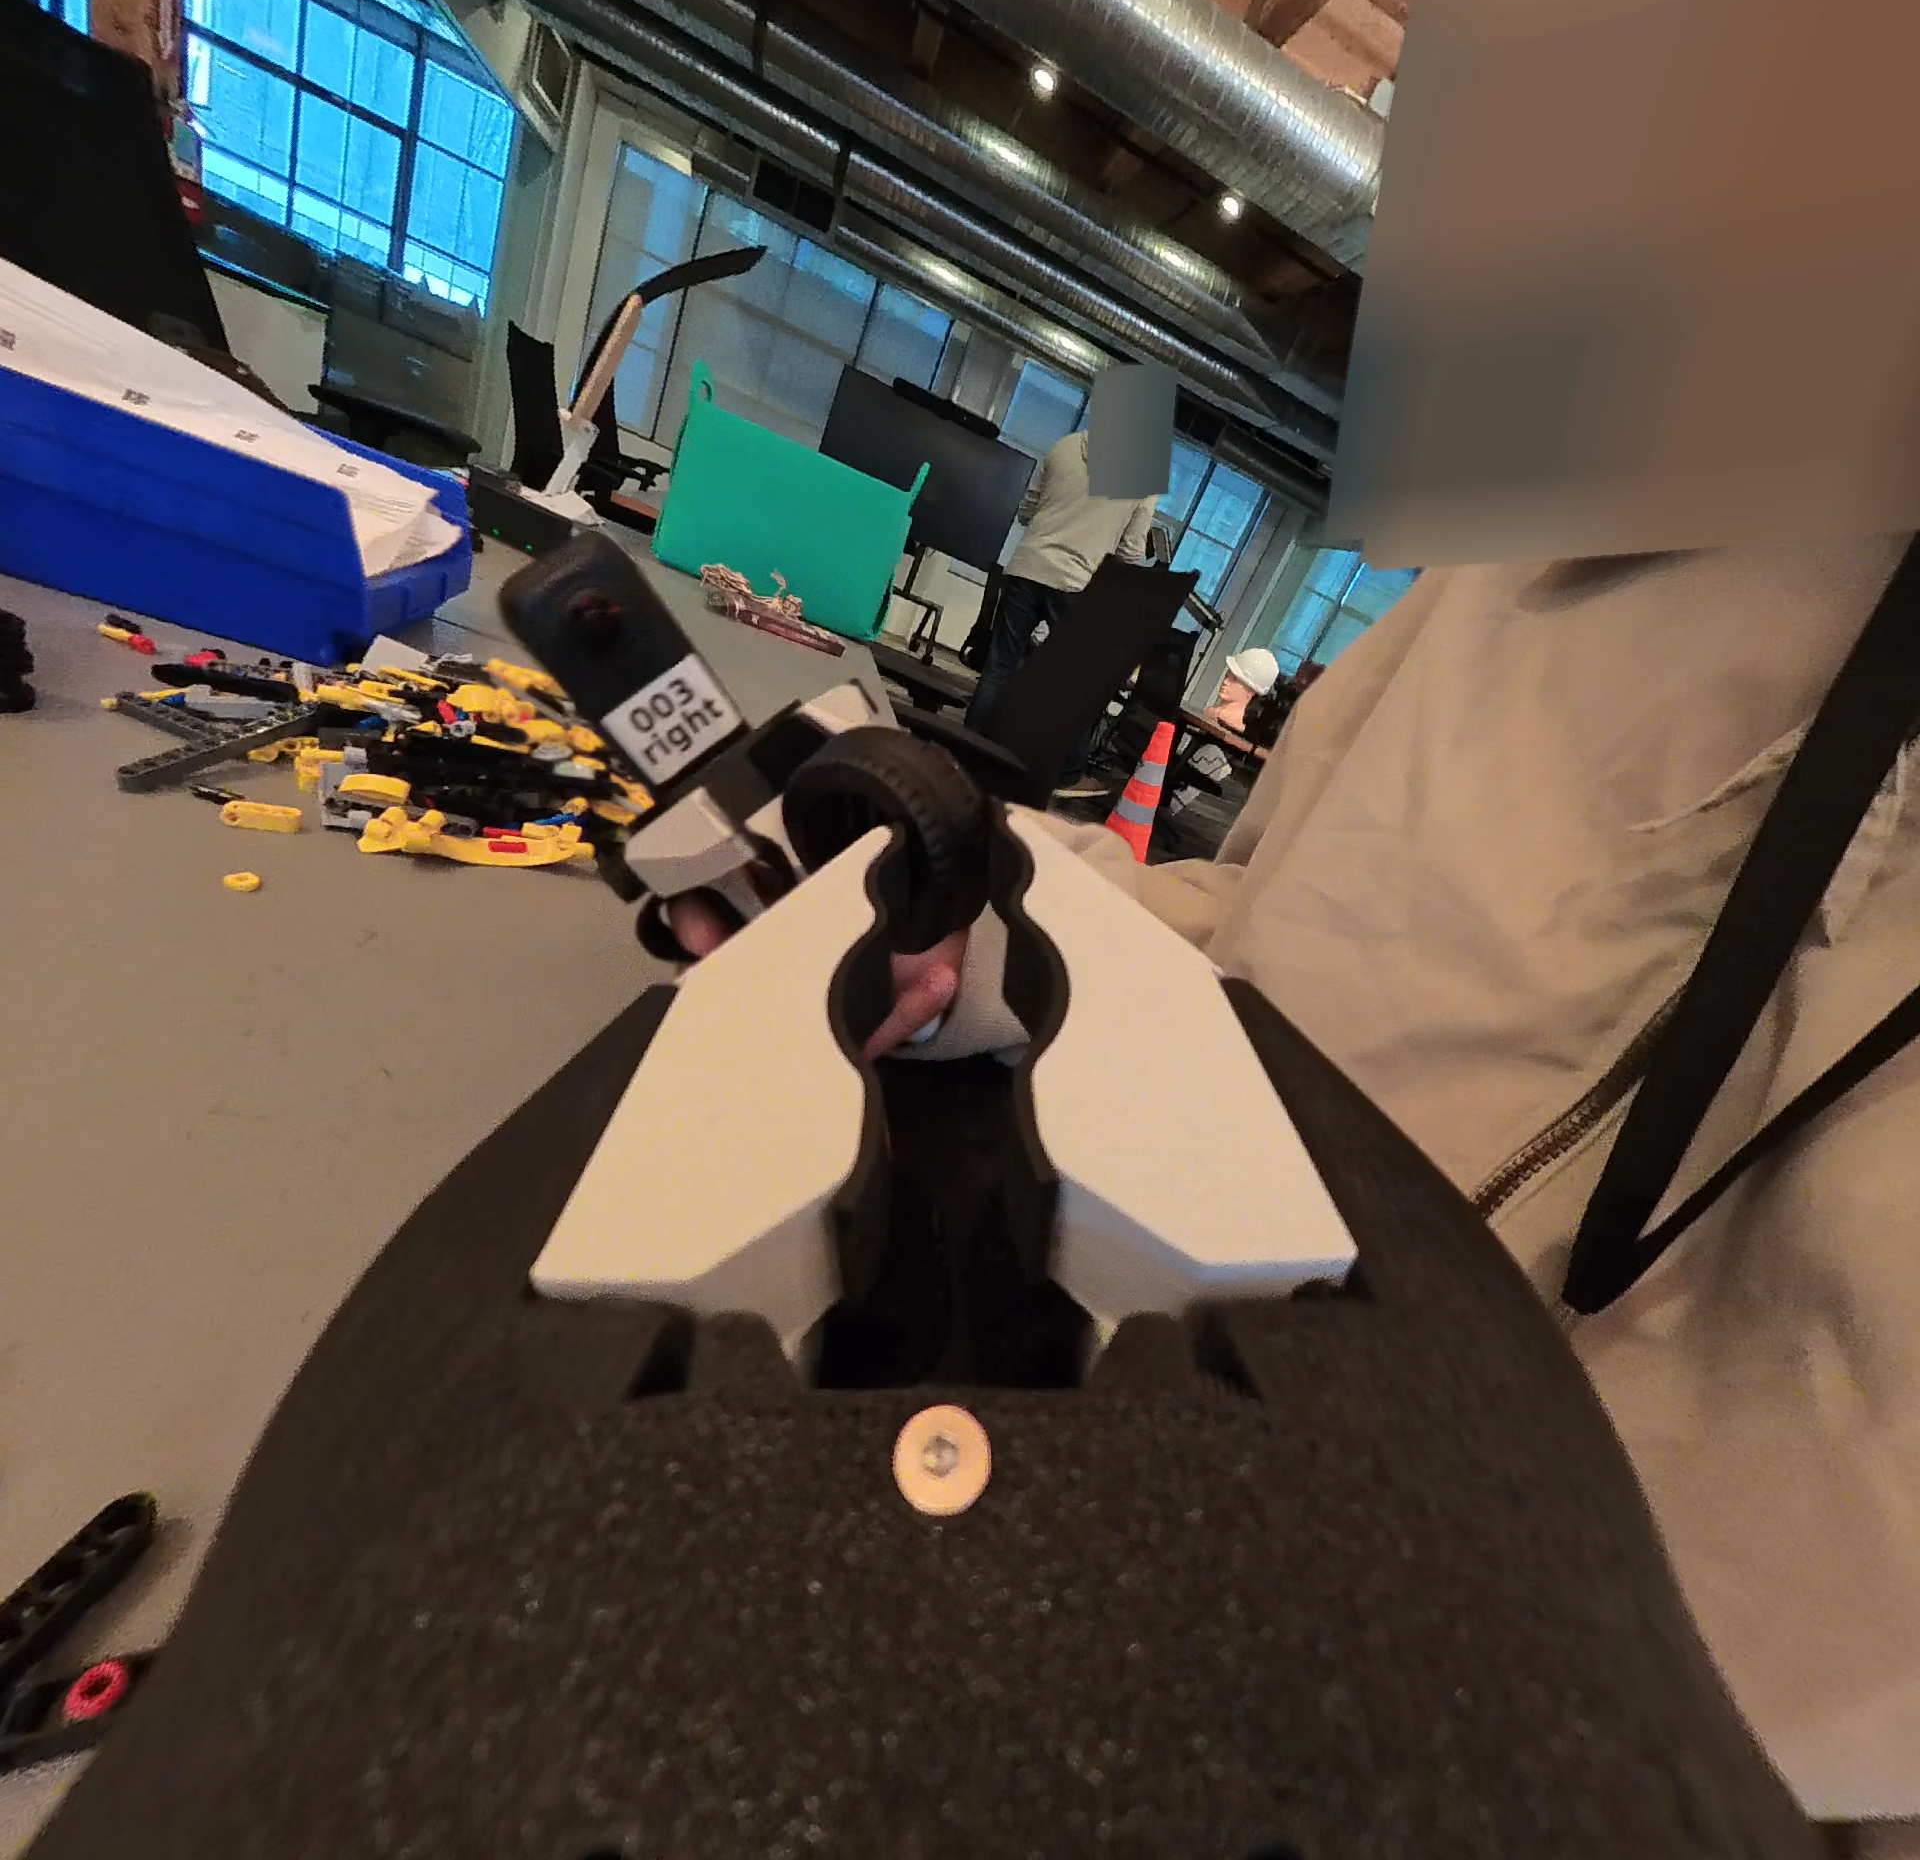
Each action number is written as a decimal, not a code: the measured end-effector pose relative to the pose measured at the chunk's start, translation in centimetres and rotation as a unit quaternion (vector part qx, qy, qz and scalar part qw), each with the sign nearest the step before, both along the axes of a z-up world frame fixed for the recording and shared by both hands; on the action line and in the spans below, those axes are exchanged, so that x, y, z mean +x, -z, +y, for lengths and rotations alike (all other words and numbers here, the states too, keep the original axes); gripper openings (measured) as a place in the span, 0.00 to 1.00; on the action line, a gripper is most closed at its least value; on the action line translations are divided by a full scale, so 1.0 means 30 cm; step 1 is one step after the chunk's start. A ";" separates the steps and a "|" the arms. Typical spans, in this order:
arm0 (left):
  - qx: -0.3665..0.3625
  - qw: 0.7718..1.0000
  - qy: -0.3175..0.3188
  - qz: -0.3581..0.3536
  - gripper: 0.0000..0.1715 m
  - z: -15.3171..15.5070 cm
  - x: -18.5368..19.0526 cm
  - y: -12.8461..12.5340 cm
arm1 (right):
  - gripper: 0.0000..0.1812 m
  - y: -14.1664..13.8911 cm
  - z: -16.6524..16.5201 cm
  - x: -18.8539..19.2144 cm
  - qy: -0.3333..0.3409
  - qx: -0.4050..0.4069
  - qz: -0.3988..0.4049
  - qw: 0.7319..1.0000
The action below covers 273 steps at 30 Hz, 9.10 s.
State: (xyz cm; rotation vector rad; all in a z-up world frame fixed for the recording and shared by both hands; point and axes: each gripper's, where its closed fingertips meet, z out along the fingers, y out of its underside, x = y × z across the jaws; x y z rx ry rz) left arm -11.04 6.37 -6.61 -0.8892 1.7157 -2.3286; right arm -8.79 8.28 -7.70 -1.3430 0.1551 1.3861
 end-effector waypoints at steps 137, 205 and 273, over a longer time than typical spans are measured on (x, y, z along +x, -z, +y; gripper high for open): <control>0.168 0.908 -0.346 0.164 0.08 0.300 0.202 0.256 | 0.16 0.463 0.075 0.133 0.120 -0.236 -0.617 0.741; 0.060 0.930 -0.284 0.224 0.08 0.275 0.194 0.266 | 0.17 0.368 -0.006 1.241 0.240 -0.416 -0.553 0.681; 0.046 0.931 -0.280 0.230 0.08 0.278 0.195 0.264 | 0.20 0.462 -0.125 1.402 0.248 -0.524 -0.447 0.681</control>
